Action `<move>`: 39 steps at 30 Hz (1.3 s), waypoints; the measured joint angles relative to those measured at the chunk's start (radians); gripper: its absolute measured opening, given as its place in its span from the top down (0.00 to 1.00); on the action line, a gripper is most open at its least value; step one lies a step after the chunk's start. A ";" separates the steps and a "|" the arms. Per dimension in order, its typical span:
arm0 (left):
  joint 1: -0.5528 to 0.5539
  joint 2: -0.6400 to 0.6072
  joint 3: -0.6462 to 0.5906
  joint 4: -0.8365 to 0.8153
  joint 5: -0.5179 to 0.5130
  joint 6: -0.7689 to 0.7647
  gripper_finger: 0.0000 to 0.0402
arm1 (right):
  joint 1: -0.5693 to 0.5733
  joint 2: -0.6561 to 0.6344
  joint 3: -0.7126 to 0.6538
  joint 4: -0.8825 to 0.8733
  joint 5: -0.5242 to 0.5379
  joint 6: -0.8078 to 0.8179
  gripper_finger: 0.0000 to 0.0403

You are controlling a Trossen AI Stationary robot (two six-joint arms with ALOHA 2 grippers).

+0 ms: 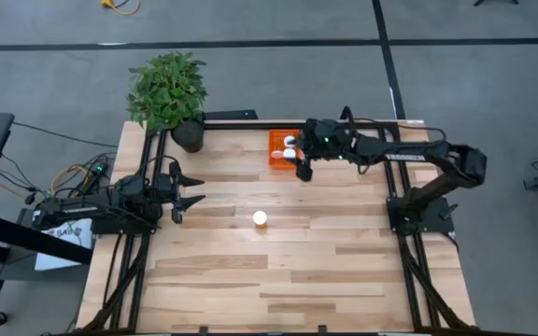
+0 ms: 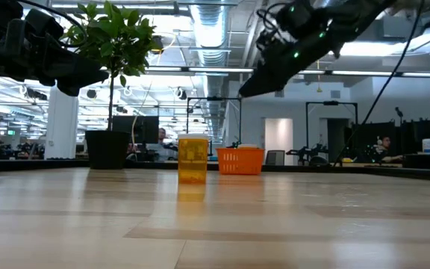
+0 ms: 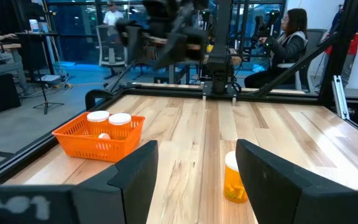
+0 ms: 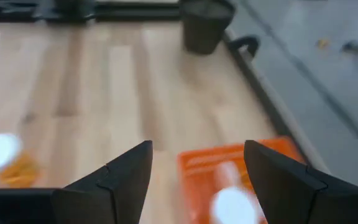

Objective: Pick and place pill bottles into a basket
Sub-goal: Put the orange pill bottle into the orange basket

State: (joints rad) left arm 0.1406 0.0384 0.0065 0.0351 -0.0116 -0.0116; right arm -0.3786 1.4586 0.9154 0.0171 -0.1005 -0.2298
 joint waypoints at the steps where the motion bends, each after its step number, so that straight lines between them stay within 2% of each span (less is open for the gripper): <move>1: 0.000 0.000 0.000 0.000 0.000 0.000 0.48 | 0.015 -0.016 0.000 -0.038 0.001 0.026 0.38; 10: 0.000 0.000 0.000 0.000 0.000 0.000 0.48 | 0.150 -0.125 -0.031 -0.375 -0.002 0.237 0.38; 13: 0.000 0.000 0.000 0.000 0.000 0.000 0.48 | 0.217 -0.174 -0.127 -0.308 0.026 0.312 0.38; 19: 0.000 0.000 0.000 0.000 0.000 0.000 0.48 | 0.338 -0.329 -0.344 -0.133 0.249 0.443 0.38; 23: 0.000 0.001 0.000 0.034 -0.001 0.016 0.48 | 0.406 -0.416 -0.445 -0.079 0.316 0.512 0.38; 26: 0.000 -0.001 0.000 0.133 -0.001 -0.037 0.48 | 0.454 -0.459 -0.488 -0.076 0.332 0.571 0.38; 30: 0.000 0.000 0.000 0.162 -0.001 -0.120 0.48 | 0.512 -0.487 -0.530 -0.061 0.402 0.589 0.38; 34: 0.000 0.000 0.000 0.184 -0.001 -0.088 0.48 | 0.544 -0.491 -0.535 -0.069 0.503 0.588 0.38; 39: 0.000 0.000 0.000 0.352 0.006 -0.119 0.48 | 0.557 -0.490 -0.535 -0.069 0.520 0.567 0.38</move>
State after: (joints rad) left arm 0.1408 0.0387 0.0063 0.3873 -0.0054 -0.1303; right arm 0.1787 0.9684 0.3801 -0.0517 0.4198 0.3370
